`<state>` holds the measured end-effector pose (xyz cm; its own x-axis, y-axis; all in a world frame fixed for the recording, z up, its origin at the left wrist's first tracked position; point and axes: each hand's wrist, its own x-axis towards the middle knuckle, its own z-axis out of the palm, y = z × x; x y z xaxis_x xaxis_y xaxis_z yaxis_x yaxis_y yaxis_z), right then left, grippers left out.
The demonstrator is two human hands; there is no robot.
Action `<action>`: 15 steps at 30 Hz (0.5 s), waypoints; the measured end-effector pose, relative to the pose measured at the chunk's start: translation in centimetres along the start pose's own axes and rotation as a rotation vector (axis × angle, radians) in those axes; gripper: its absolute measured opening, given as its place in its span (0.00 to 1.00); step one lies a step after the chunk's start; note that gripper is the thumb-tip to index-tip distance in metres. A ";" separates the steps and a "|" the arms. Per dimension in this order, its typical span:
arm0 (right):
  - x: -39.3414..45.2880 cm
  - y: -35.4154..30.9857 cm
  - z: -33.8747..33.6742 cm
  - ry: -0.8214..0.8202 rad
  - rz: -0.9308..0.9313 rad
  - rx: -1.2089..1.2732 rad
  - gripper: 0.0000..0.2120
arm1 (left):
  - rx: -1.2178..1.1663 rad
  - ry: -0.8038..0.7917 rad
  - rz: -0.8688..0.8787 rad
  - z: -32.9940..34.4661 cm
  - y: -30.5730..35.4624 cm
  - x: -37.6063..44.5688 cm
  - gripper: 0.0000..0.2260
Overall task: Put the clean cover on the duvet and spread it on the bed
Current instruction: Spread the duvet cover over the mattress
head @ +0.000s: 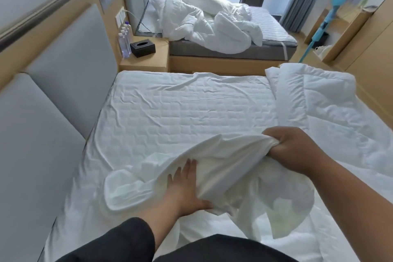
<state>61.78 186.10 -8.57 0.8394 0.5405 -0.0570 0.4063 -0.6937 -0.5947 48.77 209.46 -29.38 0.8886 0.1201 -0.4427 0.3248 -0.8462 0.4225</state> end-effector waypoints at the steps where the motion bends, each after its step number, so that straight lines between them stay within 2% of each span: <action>1: 0.1 -0.3 -0.1 -0.034 -0.009 0.028 0.04 | -0.054 0.019 -0.022 0.1 0.7 0.9 0.64; 3: 0.2 -0.8 0.0 -0.141 -0.006 0.059 0.07 | -0.255 0.111 -0.047 0.1 1.1 2.3 0.54; 5: 0.3 -0.3 0.0 -0.238 0.044 0.064 0.09 | -0.409 0.142 0.011 0.0 0.8 3.2 0.34; 6: 0.2 0.3 0.0 -0.281 0.081 0.050 0.11 | -0.403 0.113 0.058 0.0 0.6 3.4 0.24; 7: 0.1 1.1 0.0 -0.324 0.128 0.033 0.12 | -0.372 0.082 0.106 0.0 0.4 3.3 0.20; 10: -0.5 3.6 0.5 -0.486 0.262 -0.110 0.20 | -0.335 0.068 0.193 0.4 0.6 2.5 0.23; 11: -0.7 4.2 1.0 -0.522 0.291 -0.191 0.28 | -0.338 0.066 0.226 0.5 0.9 2.1 0.25; 13: -1.1 4.8 3.1 -0.566 0.295 -0.284 0.52 | -0.328 0.029 0.286 0.4 1.9 1.4 0.27; 15: -1.7 4.5 6.8 -0.637 0.217 -0.255 0.63 | -0.311 -0.053 0.324 0.4 3.1 1.0 0.17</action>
<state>59.77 185.31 -16.66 0.5687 0.4964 -0.6559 0.3907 -0.8647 -0.3156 50.55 206.71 -28.80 0.9455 -0.1589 -0.2842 0.1212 -0.6384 0.7601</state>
